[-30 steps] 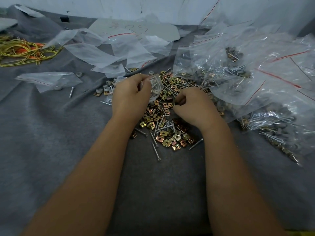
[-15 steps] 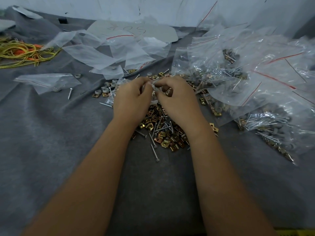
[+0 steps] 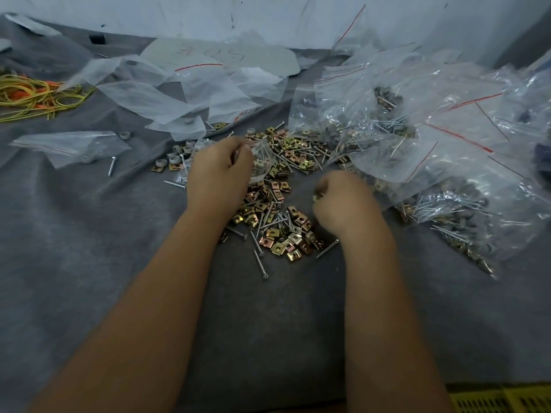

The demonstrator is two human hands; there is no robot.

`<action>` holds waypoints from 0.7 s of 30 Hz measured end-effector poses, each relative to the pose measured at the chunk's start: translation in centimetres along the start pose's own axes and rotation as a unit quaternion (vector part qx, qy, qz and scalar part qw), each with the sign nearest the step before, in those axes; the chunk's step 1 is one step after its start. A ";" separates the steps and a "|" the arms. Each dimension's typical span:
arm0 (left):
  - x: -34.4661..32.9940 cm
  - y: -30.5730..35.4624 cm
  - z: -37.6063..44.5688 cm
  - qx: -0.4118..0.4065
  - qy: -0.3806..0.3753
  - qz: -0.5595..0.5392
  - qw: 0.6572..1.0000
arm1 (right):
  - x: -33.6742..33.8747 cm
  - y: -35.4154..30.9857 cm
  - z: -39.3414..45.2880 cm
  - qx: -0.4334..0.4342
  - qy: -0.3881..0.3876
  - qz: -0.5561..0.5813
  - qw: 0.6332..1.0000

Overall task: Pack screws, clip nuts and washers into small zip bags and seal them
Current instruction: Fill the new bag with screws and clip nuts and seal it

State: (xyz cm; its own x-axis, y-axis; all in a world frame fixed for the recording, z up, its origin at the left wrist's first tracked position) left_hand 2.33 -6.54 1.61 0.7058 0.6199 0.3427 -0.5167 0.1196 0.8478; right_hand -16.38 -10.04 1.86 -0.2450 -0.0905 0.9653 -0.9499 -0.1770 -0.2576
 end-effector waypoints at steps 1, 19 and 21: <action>0.0 0.0 0.0 0.002 0.000 -0.004 1.000 | -0.1 -1.0 0.6 0.031 -0.006 0.029 0.999; -1.0 0.5 0.3 0.079 0.058 -0.008 0.995 | -1.3 -0.7 3.7 0.123 0.054 0.174 0.976; -1.4 0.6 0.0 0.080 0.077 -0.011 0.994 | -1.3 -0.6 3.5 0.128 0.066 0.192 0.971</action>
State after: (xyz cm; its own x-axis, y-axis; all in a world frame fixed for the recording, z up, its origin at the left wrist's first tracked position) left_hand 1.03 -7.26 1.66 0.6275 0.7312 0.2677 -0.4099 0.0179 0.9120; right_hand -14.78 -13.29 0.57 -0.6097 -0.0754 0.7890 -0.7083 -0.3951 -0.5850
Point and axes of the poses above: each hand's wrist, its own z-axis towards the middle knuckle, its own x-axis out of the back of the hand, y = z × x, the point moved 6 cm from there along z, towards the middle knuckle, and after that the axes turned 10 degrees about -z, right-handed, at the moved point
